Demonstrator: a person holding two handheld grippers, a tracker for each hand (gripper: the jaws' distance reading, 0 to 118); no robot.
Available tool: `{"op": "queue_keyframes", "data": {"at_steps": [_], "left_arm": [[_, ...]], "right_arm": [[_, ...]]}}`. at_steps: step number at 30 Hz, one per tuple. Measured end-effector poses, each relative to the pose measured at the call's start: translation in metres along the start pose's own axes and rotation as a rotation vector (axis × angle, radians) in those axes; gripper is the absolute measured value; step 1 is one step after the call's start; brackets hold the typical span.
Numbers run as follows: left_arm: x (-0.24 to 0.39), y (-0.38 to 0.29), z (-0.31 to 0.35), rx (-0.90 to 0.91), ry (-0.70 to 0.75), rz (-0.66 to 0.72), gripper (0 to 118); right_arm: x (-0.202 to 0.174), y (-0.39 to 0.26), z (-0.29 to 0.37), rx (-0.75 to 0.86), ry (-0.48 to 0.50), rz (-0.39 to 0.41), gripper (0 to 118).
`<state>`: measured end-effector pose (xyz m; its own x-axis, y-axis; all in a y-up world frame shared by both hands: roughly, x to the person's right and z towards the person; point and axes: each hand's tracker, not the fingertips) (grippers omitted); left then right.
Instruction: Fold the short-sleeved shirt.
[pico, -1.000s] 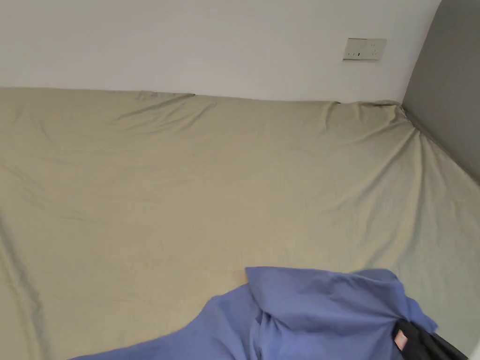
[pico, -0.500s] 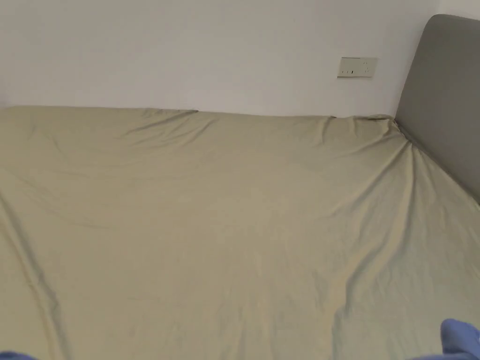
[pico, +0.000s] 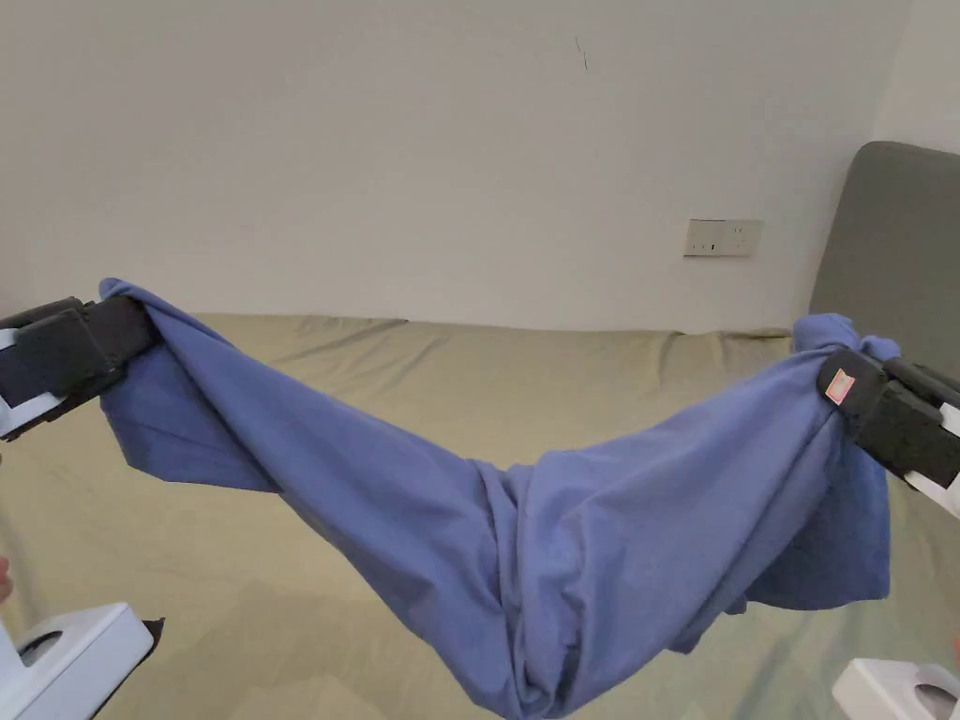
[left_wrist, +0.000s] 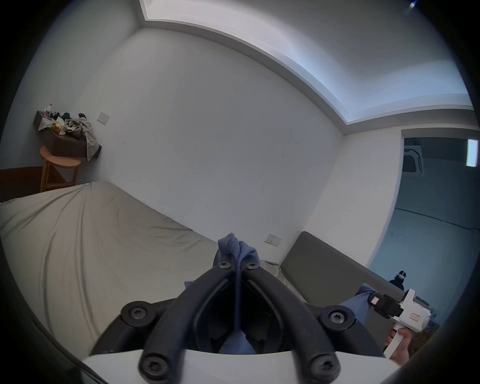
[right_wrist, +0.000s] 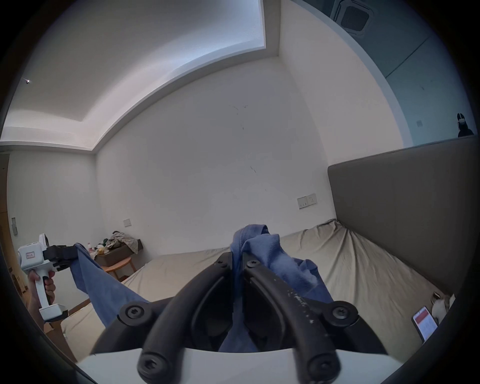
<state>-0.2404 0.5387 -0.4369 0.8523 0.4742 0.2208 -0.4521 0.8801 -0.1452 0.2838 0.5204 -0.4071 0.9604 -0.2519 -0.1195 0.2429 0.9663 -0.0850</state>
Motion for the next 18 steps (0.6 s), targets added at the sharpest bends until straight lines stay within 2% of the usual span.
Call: {"op": "queue_keyframes", "data": {"at_steps": [4, 10, 15, 18], "left_arm": [[-0.036, -0.029, -0.033, -0.088, 0.054, 0.059, 1], [-0.091, -0.127, -0.059, -0.321, 0.223, 0.050, 1], [-0.124, -0.181, -0.023, -0.475, 0.313, 0.145, 1], [-0.128, -0.187, 0.024, -0.533, 0.336, 0.174, 1]], "right_arm": [[0.017, -0.021, -0.045, -0.055, -0.023, 0.010, 7], [0.050, -0.114, -0.082, -0.292, -0.090, -0.020, 7], [0.084, -0.182, -0.059, -0.510, -0.158, -0.093, 7], [0.083, -0.192, -0.009, -0.593, -0.167, -0.083, 7]]}}
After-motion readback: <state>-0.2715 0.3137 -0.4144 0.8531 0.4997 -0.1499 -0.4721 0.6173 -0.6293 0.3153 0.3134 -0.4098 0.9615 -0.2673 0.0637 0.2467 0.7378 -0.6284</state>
